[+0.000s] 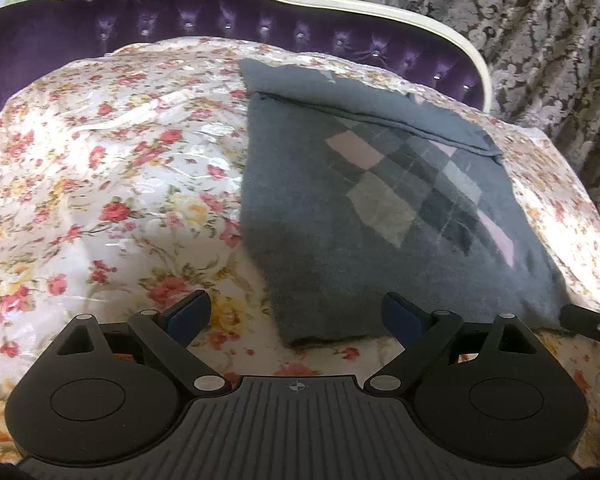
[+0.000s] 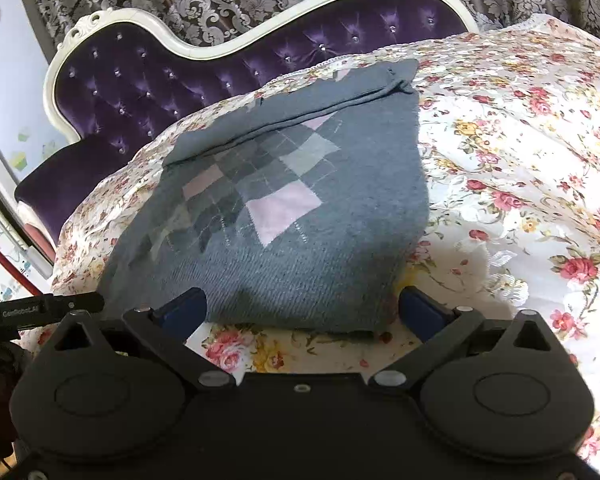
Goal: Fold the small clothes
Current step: 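Close the right tool on the folded sweater edge while the left tool closes beside it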
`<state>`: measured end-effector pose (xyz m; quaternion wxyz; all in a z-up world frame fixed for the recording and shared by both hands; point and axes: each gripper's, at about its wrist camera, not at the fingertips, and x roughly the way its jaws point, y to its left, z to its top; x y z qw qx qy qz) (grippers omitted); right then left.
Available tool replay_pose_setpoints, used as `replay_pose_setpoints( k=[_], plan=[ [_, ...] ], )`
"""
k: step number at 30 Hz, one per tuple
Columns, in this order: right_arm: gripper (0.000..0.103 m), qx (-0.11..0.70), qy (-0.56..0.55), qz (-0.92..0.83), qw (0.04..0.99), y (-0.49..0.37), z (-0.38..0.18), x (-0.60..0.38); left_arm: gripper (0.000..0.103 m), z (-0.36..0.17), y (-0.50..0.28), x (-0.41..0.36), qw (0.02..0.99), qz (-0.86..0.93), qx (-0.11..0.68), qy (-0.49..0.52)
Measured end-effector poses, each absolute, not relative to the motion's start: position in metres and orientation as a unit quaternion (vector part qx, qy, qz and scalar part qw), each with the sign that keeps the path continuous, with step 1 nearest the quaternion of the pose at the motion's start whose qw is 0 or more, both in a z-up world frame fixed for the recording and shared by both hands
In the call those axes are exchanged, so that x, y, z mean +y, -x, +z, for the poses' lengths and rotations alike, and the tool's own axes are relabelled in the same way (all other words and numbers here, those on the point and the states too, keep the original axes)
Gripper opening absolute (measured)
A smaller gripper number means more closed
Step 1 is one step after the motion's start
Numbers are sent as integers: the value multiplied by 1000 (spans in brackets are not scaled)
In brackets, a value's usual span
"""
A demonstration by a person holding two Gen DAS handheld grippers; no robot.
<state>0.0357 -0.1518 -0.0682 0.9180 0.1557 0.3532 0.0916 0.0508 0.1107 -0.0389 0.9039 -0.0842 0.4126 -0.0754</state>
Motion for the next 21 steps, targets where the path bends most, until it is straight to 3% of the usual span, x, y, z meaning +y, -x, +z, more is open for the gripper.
replay_pose_setpoints(
  k=[21],
  plan=[
    [103, 328, -223, 126, 909, -33, -74, -162, 55, -44, -61, 113, 894, -136, 411, 119]
  ],
)
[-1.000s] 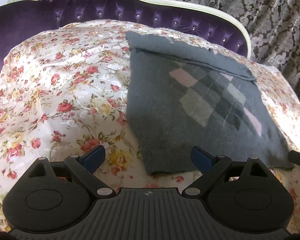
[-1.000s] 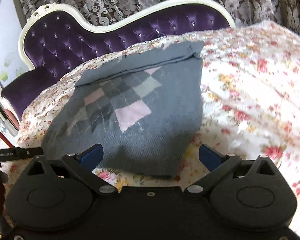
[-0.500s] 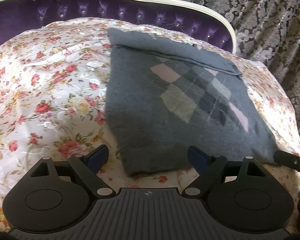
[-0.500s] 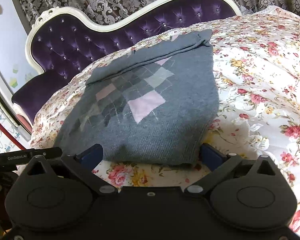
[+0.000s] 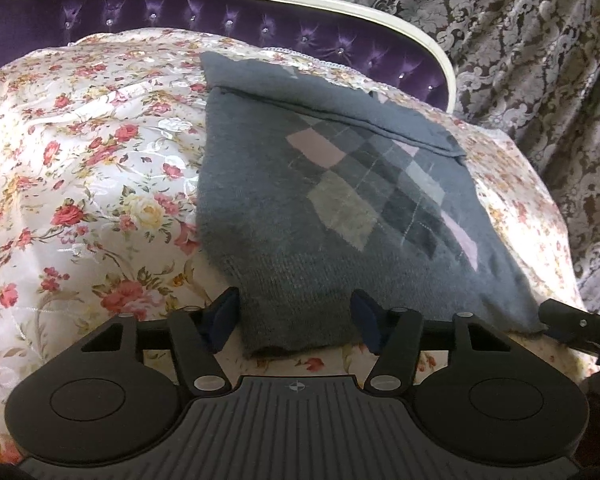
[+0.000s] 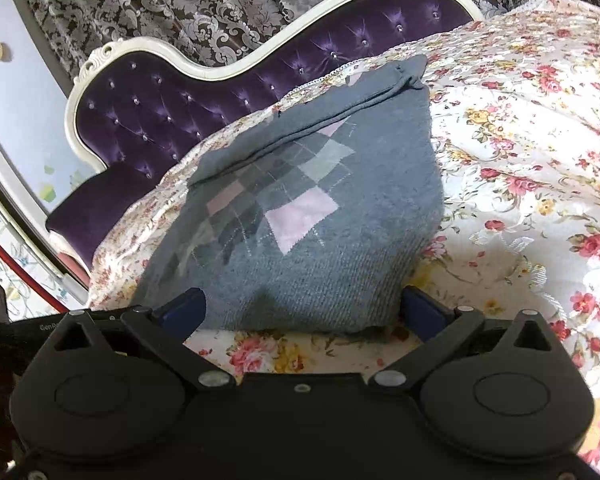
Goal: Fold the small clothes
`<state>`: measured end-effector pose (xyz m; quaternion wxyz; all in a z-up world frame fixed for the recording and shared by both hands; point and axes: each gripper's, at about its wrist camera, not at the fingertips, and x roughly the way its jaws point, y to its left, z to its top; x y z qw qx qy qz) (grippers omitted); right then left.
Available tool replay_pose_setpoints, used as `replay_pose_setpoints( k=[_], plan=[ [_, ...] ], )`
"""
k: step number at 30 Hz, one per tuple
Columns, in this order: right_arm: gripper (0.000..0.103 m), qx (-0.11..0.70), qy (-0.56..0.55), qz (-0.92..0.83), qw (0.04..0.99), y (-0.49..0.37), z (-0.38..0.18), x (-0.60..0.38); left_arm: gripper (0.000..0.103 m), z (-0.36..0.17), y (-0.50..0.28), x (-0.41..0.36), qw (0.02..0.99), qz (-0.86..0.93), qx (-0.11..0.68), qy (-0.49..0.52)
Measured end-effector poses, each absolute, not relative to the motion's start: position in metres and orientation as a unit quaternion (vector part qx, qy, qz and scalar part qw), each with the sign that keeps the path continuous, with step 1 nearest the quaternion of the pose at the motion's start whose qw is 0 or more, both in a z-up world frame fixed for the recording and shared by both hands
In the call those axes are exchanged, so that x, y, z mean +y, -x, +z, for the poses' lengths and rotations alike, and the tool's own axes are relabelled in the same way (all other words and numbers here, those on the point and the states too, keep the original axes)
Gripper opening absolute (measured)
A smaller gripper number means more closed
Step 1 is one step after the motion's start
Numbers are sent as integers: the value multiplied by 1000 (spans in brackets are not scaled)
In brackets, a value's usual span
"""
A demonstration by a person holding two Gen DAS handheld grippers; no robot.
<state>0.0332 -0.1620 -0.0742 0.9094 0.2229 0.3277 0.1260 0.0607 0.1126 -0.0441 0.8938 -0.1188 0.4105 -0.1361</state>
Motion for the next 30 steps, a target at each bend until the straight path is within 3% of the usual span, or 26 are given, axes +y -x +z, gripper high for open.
replay_pose_setpoints(
  k=[5, 8, 10, 12, 14, 16, 30],
  plan=[
    [103, 325, -227, 137, 908, -39, -75, -159, 47, -45, -66, 110, 893, -142, 409, 123],
    [93, 327, -218, 136, 909, -42, -74, -155, 37, -46, -68, 112, 893, -135, 408, 133],
    [69, 330, -209, 130, 912, -43, -73, -154, 29, -47, -69, 116, 893, -129, 408, 142],
    [54, 334, -199, 118, 914, -43, -72, -155, 21, -49, -68, 121, 891, -127, 406, 157],
    [44, 339, -194, 108, 914, -44, -73, -158, 6, -52, -67, 127, 889, -125, 405, 173],
    [16, 340, -195, 97, 915, -43, -73, -162, 5, -55, -66, 134, 885, -128, 402, 198],
    [16, 305, -227, 122, 917, -42, -56, -170, 5, -14, -69, 136, 903, -149, 344, 212]
  ],
)
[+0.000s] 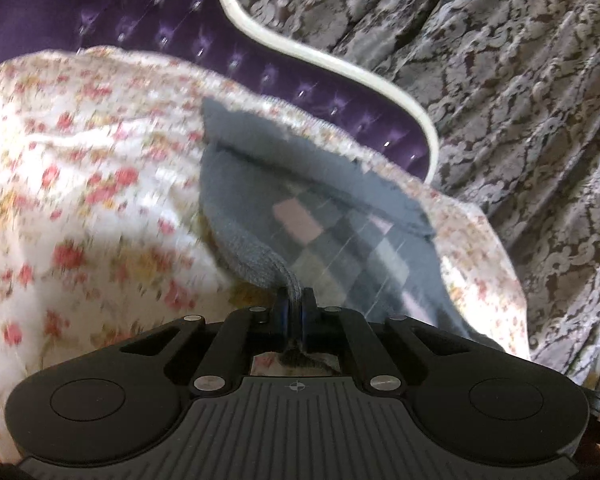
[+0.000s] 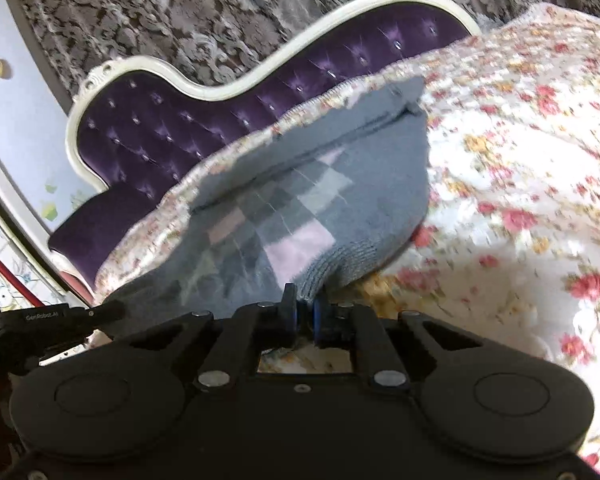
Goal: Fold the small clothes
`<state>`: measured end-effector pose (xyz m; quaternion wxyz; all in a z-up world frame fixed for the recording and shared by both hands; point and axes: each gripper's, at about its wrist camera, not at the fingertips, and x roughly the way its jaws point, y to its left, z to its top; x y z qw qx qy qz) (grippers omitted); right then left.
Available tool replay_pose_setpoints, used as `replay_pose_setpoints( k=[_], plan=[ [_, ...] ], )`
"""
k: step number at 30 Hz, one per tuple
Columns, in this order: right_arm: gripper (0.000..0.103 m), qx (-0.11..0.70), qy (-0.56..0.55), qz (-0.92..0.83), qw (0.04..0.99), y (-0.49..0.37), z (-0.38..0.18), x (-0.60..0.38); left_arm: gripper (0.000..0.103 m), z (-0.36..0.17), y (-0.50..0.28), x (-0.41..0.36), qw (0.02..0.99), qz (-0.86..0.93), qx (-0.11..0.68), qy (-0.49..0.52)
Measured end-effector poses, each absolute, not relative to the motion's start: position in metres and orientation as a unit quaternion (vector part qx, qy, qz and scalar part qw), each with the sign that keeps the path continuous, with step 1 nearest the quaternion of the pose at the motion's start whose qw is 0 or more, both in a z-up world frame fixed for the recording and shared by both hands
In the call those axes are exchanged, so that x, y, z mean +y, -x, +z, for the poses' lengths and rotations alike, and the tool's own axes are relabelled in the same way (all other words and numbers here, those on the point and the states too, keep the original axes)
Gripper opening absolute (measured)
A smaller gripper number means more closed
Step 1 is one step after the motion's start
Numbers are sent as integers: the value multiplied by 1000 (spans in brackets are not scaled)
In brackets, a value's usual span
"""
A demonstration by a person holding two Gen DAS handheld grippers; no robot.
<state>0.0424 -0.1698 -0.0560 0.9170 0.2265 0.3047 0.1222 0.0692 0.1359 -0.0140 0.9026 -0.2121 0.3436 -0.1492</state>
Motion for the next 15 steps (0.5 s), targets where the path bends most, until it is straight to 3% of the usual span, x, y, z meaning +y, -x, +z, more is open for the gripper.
replay_pose_setpoints(
  k=[15],
  plan=[
    [13, 234, -276, 162, 918, -98, 9, -189, 5, 53, -124, 138, 911, -194, 295, 215]
  ],
)
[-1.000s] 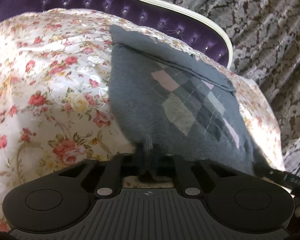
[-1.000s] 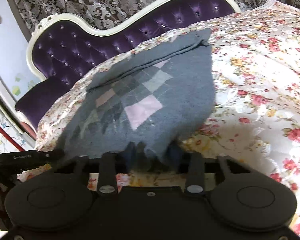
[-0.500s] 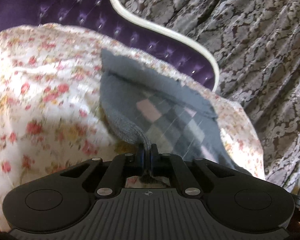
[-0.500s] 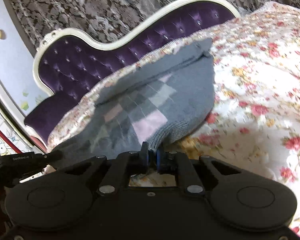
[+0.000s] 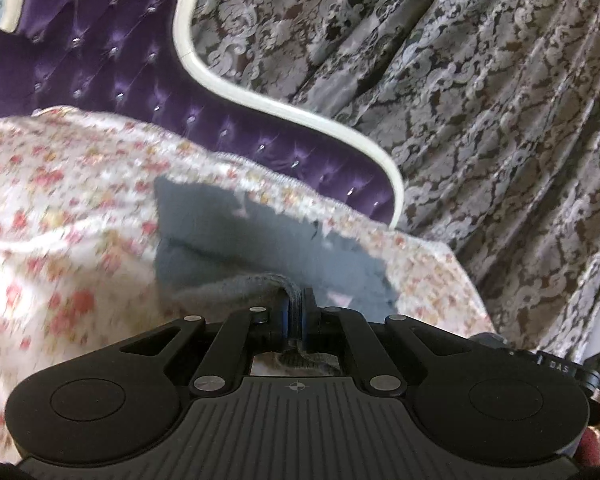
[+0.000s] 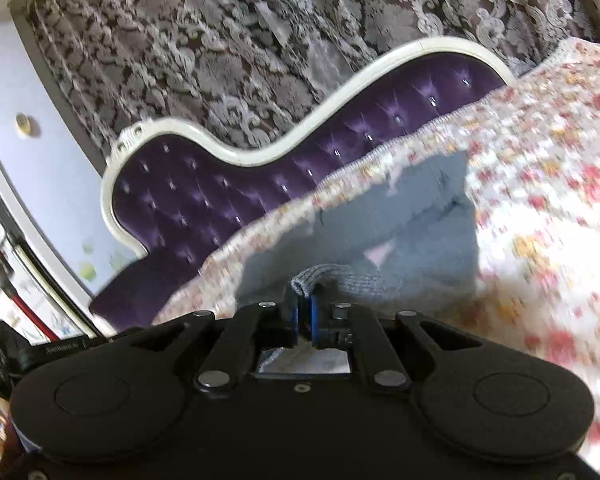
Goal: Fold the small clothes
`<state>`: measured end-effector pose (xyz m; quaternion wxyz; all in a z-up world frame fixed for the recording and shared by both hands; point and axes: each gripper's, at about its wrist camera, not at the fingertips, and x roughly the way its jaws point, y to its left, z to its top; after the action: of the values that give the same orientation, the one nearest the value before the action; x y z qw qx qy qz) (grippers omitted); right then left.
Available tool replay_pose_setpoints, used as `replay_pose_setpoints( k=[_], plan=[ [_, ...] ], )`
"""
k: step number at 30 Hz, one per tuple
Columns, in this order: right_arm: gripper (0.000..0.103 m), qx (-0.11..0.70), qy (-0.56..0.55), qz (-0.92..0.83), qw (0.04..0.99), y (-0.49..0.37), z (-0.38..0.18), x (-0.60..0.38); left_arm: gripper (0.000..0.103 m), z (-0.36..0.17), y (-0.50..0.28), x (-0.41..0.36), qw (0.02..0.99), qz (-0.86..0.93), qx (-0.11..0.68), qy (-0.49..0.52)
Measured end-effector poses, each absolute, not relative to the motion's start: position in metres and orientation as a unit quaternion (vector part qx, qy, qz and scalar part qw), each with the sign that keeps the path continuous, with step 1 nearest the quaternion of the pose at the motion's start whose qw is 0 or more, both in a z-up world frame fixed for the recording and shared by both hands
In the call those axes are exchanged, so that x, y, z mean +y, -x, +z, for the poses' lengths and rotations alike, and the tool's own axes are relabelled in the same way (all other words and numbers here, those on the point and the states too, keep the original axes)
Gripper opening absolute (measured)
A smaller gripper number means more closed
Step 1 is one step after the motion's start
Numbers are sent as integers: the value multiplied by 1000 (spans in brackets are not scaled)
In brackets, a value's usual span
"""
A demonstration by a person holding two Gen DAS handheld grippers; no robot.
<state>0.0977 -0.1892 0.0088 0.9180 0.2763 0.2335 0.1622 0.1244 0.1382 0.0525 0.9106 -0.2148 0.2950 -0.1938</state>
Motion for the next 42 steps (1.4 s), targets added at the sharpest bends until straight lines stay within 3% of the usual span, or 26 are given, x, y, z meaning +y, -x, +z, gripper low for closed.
replay_pose_setpoints(
  k=[14, 28, 30, 32, 33, 34, 36, 39, 42],
  plan=[
    [13, 183, -281, 147, 931, -246, 39, -214, 4, 70, -275, 134, 920, -173, 269, 226],
    [13, 273, -245, 62, 928, -416, -37, -229, 6, -24, -421, 114, 906, -100, 362, 193],
    [20, 289, -233, 53, 927, -427, -50, -227, 7, -38, -431, 116, 899, -96, 375, 205],
    [23, 301, -229, 37, 925, -434, -58, -227, 17, -46, -437, 119, 894, -89, 386, 211],
    [33, 307, -227, 28, 924, -436, -61, -227, 29, -46, -436, 121, 895, -82, 384, 210],
    [54, 308, -227, 19, 924, -436, -63, -229, 35, -44, -435, 123, 900, -74, 377, 207],
    [67, 296, -230, 11, 927, -430, -62, -233, 46, -35, -427, 129, 910, -67, 359, 197],
    [67, 279, -203, 15, 939, -415, -49, -231, 67, -17, -411, 127, 923, -74, 339, 169],
    [67, 265, -153, 40, 951, -397, -37, -214, 72, -4, -388, 108, 934, -97, 328, 99]
  ],
)
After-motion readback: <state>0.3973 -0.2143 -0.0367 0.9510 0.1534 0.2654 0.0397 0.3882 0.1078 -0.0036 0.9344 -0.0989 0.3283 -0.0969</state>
